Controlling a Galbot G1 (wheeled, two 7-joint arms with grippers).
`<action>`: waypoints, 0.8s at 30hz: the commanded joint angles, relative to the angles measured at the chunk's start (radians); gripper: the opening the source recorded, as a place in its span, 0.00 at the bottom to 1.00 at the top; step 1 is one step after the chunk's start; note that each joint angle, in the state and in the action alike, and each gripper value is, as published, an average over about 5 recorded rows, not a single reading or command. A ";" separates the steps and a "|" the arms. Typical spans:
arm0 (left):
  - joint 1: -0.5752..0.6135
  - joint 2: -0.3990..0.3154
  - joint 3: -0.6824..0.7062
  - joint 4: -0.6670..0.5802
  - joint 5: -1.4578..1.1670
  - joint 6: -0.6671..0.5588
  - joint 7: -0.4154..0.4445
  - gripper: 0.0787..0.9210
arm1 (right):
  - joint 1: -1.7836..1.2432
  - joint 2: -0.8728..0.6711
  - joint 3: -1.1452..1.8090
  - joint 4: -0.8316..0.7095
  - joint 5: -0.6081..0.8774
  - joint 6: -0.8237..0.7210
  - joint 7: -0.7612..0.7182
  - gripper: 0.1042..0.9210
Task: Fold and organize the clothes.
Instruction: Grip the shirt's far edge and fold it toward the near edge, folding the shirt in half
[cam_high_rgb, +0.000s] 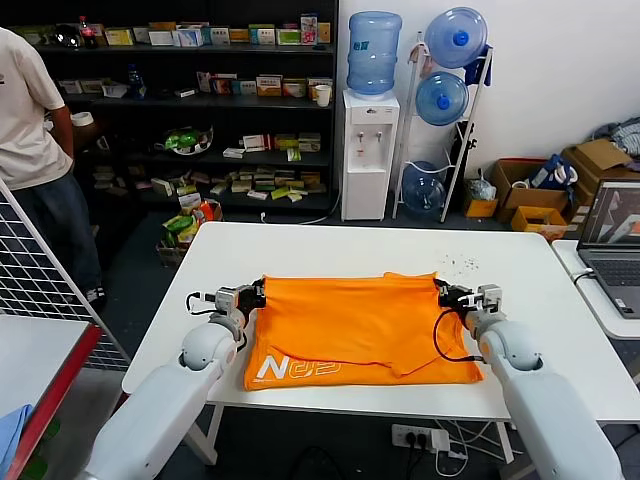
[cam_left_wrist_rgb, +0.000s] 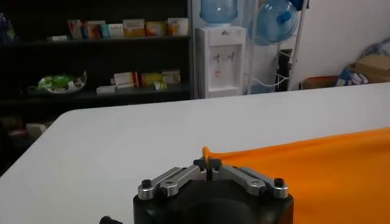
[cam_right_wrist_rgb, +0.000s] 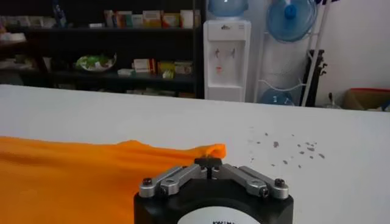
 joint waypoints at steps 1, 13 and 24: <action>0.323 0.225 -0.032 -0.410 -0.006 0.015 -0.035 0.02 | -0.384 -0.118 0.087 0.378 0.001 -0.063 0.079 0.02; 0.521 0.161 -0.047 -0.455 0.074 -0.053 -0.081 0.02 | -0.511 -0.091 0.100 0.409 -0.090 -0.080 0.085 0.03; 0.487 0.111 -0.090 -0.425 -0.003 -0.038 -0.121 0.32 | -0.485 -0.072 0.100 0.444 -0.062 -0.018 0.108 0.36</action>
